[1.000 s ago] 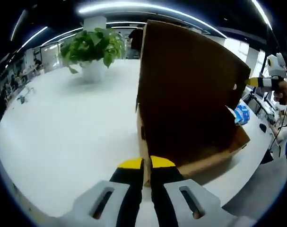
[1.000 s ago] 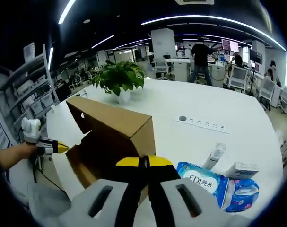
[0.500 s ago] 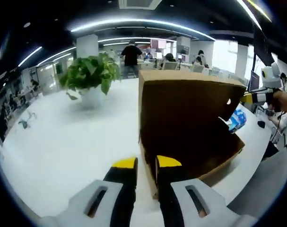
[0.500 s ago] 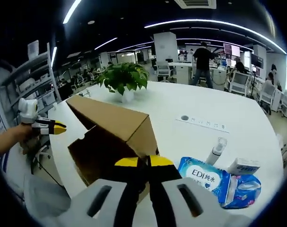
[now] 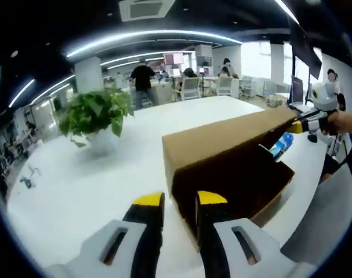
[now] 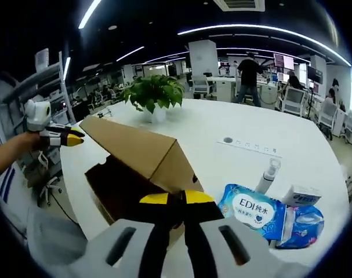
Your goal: Operate the shoe box by opening the lid, removing the specified soft item, and placing it in the target area until the item is outside and the box remains undamaged.
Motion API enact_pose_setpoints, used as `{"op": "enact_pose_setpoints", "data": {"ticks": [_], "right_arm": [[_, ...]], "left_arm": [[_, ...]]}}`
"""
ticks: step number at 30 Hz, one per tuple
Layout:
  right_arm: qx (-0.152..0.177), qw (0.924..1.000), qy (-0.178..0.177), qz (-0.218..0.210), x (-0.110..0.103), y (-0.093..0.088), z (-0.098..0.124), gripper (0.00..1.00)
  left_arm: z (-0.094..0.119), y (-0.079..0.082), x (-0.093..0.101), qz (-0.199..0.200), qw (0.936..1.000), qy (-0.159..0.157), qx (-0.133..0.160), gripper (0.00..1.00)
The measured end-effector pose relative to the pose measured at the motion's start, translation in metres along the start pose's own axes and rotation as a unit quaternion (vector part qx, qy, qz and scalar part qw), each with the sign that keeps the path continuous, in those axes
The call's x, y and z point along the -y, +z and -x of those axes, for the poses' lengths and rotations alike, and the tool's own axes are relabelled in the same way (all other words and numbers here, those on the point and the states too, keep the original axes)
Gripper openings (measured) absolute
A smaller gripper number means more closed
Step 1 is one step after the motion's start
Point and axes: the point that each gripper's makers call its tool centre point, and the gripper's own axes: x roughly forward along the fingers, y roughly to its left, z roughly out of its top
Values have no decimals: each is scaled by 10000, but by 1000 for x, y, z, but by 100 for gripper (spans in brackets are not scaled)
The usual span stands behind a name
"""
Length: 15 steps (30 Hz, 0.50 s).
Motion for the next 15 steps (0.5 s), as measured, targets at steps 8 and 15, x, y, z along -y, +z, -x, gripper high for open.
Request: {"op": "enact_pose_setpoints", "data": {"ticks": [8,15], "right_arm": [[-28,9997,133,227,-8,-9,2,7],[-55,9986,230,480,-15,-18,3,11]], "left_arm": [[0,2,10,-212,9996,-188,70,23],[3,-5,13,-284,9993,-250,13,24]]}}
